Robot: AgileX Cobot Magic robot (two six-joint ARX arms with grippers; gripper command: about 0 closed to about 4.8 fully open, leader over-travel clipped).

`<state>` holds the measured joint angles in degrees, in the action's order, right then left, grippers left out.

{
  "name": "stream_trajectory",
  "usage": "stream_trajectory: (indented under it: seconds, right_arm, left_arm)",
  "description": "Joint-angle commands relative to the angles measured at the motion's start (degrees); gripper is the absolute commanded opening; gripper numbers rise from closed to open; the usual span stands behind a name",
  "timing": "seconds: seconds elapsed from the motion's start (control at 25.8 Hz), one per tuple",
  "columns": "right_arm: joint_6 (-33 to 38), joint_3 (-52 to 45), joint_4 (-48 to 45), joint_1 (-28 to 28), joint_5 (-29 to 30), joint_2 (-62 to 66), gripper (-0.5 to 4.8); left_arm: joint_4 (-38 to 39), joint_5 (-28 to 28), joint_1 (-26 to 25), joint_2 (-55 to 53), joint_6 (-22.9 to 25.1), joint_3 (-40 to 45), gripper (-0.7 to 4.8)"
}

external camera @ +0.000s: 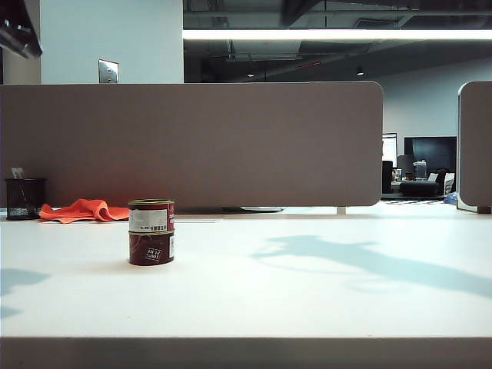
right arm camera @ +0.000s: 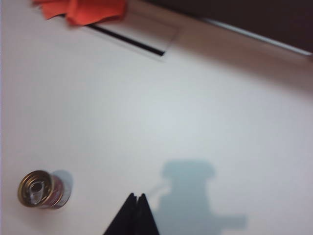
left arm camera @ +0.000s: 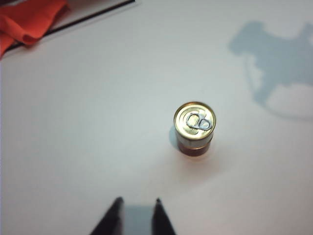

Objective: Stack a can of tomatoes on the right onto the can of tomatoes on the left.

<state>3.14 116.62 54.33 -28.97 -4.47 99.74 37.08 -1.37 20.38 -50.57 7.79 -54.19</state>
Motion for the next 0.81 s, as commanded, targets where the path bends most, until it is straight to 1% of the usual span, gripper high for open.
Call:
stream_trajectory:
  seconds: [0.04,0.19,0.35,0.43,0.5,0.7,0.81]
  right_arm:
    - [-0.46,-2.99,-0.46,0.55,-2.12,-4.92,-0.06]
    - [-2.14,-9.81,-2.19,0.55,-4.87,-12.98,-0.06]
    - [-2.29,-17.92,-3.48,0.55,-5.07,-21.31,-0.06]
    - [-2.25,-25.09,-4.98,0.55,-6.47,-28.44,-0.06]
    - [-2.25,-32.63,-6.49,0.55,-9.49,-35.98,-0.06]
    - [-2.01,-44.72,-8.41,0.55,-10.03,-48.26,-0.06]
    - [-2.08,-53.96,-12.15,0.59,-12.59,-57.09,-0.06]
  left_arm:
    - [-1.79,-0.13,0.02,2.84,-2.16,-0.17,0.42]
    - [-4.46,-0.11,0.02,6.56,-2.29,0.81,0.42]
    - [-5.16,-0.11,0.02,10.32,-2.34,3.41,0.42]
    - [-7.21,-0.04,0.07,14.08,-3.48,7.21,0.42]
    - [-11.21,0.28,0.07,18.91,-5.49,12.50,0.42]
    - [-16.15,0.33,0.09,25.07,-6.99,18.56,0.42]
    - [-17.09,0.50,0.07,27.61,-7.65,20.61,0.42]
